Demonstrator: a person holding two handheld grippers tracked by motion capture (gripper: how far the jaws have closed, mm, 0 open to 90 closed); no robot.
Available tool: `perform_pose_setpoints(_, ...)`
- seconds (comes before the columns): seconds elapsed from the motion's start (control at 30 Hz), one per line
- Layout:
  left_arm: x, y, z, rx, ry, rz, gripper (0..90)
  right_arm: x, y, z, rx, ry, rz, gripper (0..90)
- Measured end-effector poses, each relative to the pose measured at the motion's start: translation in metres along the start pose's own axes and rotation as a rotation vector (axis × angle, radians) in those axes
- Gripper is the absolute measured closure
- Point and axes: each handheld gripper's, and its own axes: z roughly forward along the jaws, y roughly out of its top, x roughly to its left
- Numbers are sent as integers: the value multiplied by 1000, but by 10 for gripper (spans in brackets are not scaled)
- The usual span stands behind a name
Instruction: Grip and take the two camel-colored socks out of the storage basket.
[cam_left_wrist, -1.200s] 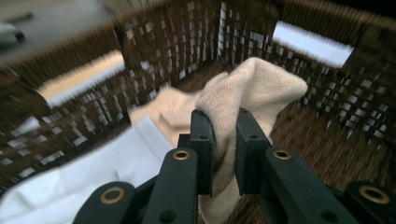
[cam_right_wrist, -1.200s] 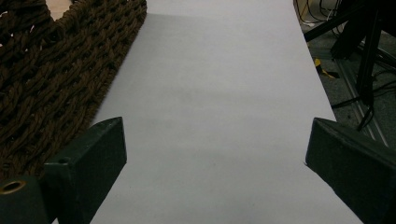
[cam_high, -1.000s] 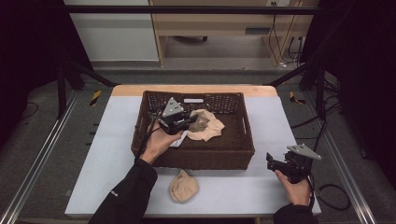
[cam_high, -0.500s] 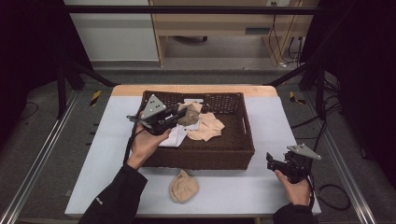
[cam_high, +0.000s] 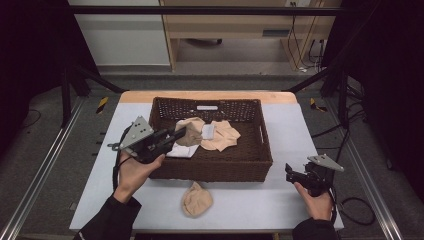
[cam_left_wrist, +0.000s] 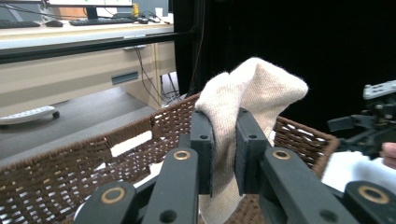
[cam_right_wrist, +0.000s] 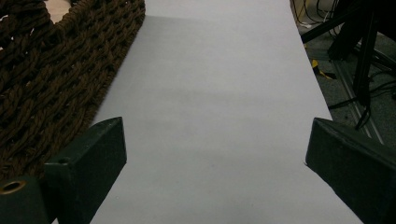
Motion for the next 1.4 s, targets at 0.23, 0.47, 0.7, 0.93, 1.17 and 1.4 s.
perform_pose_setpoints(0.23, -7, -9, -17, 13, -18, 3, 793, 0, 0, 0, -1, -2, -1, 54)
perform_pose_setpoints(0.47, -19, -35, -30, 64, -33, 4, 793, 0, 0, -1, -2, -4, 1, 53)
perform_pose_setpoints(0.7, -26, -58, -41, 119, -45, 8, 792, 0, -1, -2, -3, -2, 0, 54)
perform_pose_setpoints(0.93, -29, -85, -47, 179, -43, -20, 791, 0, -1, -2, -3, -2, -1, 53)
perform_pose_setpoints(1.17, -27, -106, -47, 254, -34, -64, 790, 0, -1, -2, -5, 0, 0, 53)
perform_pose_setpoints(1.4, -19, -127, -44, 357, -3, -106, 784, 0, -1, -3, 0, 2, 2, 53)
